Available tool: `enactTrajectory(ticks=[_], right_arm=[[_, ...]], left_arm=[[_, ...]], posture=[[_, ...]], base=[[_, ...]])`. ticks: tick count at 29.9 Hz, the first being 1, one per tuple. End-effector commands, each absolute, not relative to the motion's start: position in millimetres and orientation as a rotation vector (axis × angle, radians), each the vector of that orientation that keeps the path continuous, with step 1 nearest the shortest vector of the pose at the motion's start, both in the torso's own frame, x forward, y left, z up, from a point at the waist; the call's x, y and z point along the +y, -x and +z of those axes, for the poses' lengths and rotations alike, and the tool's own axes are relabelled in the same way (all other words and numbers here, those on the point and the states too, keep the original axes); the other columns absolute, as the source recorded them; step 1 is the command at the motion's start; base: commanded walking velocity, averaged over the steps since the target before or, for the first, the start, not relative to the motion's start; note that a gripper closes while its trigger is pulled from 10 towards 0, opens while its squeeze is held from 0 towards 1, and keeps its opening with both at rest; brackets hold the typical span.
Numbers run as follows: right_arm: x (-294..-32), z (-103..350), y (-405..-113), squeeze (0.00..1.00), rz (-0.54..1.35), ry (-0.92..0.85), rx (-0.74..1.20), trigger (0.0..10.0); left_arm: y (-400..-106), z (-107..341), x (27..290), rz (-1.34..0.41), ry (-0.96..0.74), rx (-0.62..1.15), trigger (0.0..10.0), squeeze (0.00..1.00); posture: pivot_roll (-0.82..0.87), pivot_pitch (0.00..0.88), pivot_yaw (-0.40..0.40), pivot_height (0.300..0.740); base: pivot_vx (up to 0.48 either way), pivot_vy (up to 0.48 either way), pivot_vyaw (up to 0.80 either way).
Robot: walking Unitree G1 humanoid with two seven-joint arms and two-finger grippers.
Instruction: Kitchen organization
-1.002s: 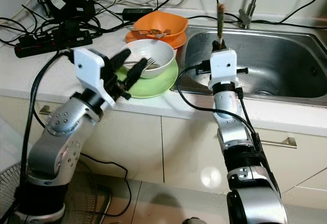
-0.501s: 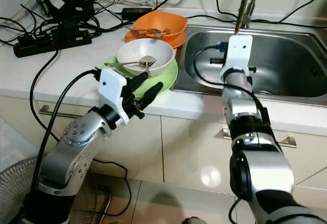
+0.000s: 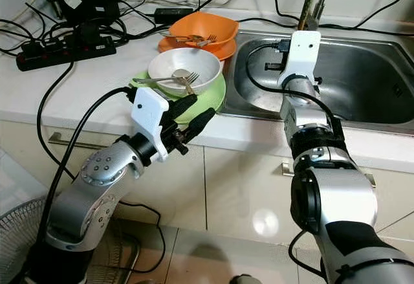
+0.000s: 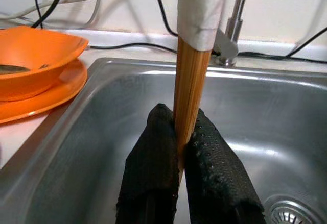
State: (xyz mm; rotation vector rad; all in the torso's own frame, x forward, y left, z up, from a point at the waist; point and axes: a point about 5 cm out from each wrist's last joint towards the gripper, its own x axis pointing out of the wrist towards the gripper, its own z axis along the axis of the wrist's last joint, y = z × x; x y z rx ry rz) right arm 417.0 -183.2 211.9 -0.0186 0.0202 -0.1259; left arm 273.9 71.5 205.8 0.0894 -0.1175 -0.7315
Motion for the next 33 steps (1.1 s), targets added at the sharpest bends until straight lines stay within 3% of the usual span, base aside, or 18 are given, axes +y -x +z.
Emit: enactTrajectory(ticks=[1, 33], right_arm=[[-185, 208, -418, 0.00, -0.118, -0.009, 0.073, 10.0], [-175, 172, -411, 0.00, -0.084, -0.034, 0.262, 10.0]], left_arm=[[-271, 210, 67, -0.774, -0.105, -0.122, 10.0, 0.00], [-268, 202, 70, -0.799, -0.136, -0.030, 10.0, 0.00]], posture=[[0.04, 0.032, -0.011, 0.732], [0.06, 0.017, -0.011, 0.732]], base=[[0.000, 0.000, 0.00], [0.000, 0.000, 0.00]])
